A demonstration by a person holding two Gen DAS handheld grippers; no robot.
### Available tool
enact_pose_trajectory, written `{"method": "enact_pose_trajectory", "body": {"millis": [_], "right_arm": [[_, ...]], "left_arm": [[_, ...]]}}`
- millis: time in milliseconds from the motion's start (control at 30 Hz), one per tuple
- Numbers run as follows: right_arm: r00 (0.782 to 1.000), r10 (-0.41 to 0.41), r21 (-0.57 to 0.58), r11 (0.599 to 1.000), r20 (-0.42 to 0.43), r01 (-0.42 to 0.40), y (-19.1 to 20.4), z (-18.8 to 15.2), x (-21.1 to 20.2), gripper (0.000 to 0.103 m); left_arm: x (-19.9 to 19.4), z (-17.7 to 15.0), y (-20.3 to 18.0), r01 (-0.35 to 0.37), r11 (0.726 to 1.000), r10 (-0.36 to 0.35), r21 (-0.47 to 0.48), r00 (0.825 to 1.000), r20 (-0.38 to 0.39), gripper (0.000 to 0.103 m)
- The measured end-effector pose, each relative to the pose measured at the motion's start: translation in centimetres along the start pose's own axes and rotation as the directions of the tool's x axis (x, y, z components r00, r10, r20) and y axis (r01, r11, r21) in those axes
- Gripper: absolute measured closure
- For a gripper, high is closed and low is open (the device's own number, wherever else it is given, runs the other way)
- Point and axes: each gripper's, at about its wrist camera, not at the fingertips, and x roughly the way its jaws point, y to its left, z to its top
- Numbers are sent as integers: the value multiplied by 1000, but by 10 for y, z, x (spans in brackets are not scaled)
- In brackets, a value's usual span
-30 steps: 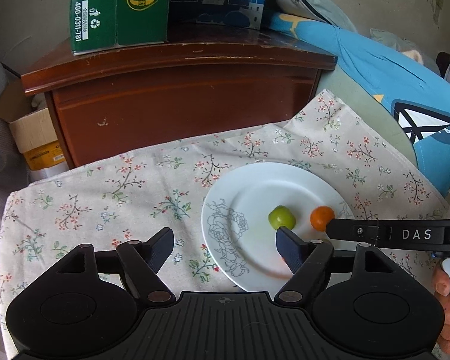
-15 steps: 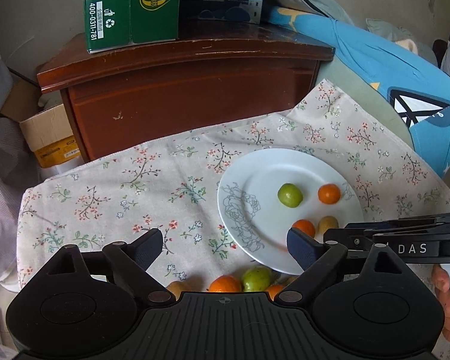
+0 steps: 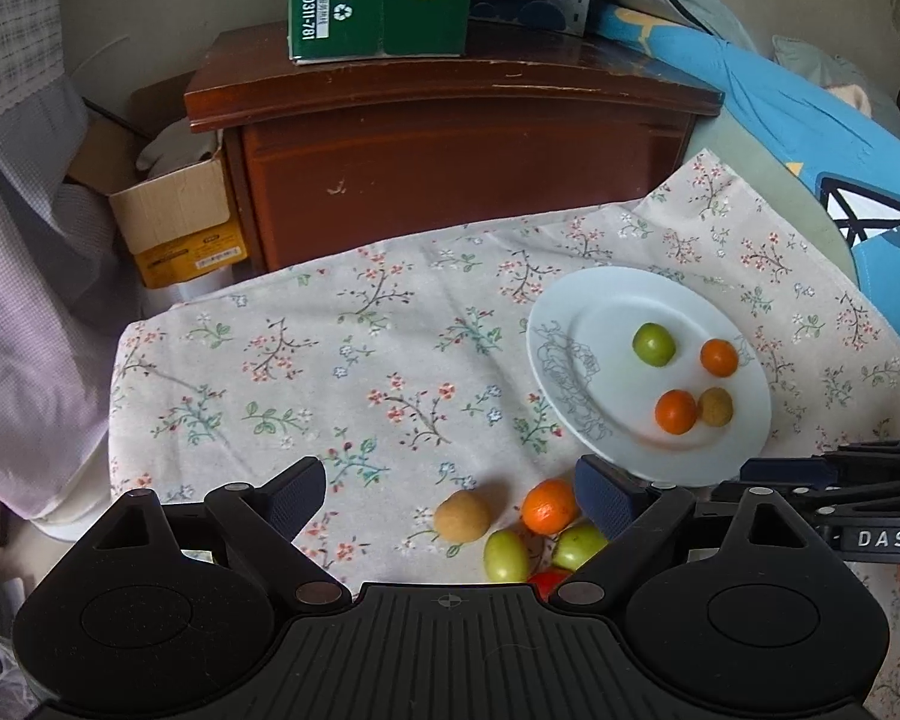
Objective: Organize fruits
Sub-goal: 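Withdraw both open tools from the plate back to the fruit pile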
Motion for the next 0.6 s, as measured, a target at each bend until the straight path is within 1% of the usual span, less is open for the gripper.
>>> {"method": "enact_pose_trajectory", "body": {"millis": [200,400,500,600], "right_arm": [[1000,13,7,1000,-24,-13,4,-11,2,61],[998,36,-32,999,-55,-38,18,-26,5,61],[996,47,-59,997,-73,-51,23,-30,9,61],[996,44,-82,995,-73,-50,28,-32,13,61]], "left_arm": [[4,-19,11,-36,999,36,6,998,-47,11],[9,-41,10,-38,998,42,54,995,-86,12],[12,-50,9,-38,997,44,61,994,-102,12],[15,-56,9,-36,997,43,65,993,-111,12]]}}
